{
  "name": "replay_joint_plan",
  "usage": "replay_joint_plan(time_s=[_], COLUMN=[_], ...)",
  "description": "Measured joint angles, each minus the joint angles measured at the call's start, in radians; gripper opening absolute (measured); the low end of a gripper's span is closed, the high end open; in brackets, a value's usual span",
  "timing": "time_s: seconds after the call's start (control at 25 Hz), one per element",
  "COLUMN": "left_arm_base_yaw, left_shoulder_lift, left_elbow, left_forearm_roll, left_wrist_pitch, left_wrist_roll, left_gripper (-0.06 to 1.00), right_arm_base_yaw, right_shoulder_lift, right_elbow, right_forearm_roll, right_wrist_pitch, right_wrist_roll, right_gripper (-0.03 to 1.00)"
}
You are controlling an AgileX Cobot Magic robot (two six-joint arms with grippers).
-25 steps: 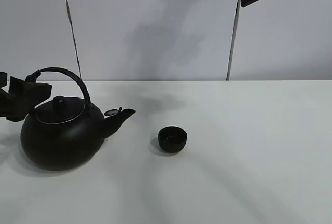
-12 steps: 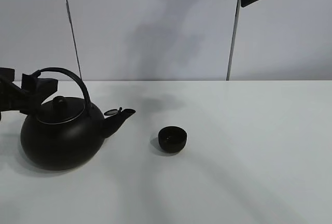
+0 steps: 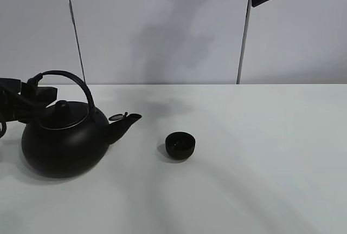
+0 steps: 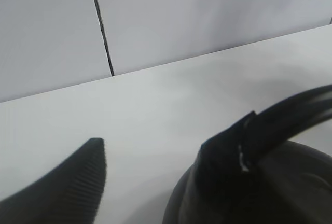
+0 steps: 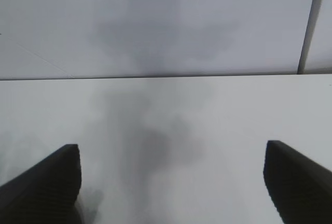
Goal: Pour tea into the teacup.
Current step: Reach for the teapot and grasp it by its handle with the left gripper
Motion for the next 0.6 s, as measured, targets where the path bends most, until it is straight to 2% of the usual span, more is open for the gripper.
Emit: replay_joint_plan(time_s=[0.28, 0.32, 0.6], left_arm_base_yaw=[-0.001, -0.001, 0.000], left_shoulder_lift=[0.000, 0.000, 0.004], left_elbow=[0.000, 0.000, -0.006], left_forearm_roll=[0.025, 0.021, 0.013], left_wrist_pitch=[-0.008, -0.008, -0.014], left_wrist_roll=[0.003, 0.017, 0.022], left_gripper=[0.13, 0.10, 0.10], right_arm_base_yaw=[0.000, 0.000, 0.000], right_shoulder_lift=[0.000, 0.000, 0.000], right_elbow=[0.000, 0.000, 0.000], right_forearm_roll=[0.000, 0.000, 0.000], right_wrist_pitch=[0.000, 0.000, 0.000], right_wrist_roll=[0.000, 0.000, 0.000], right_gripper=[0.66, 0.66, 0.66])
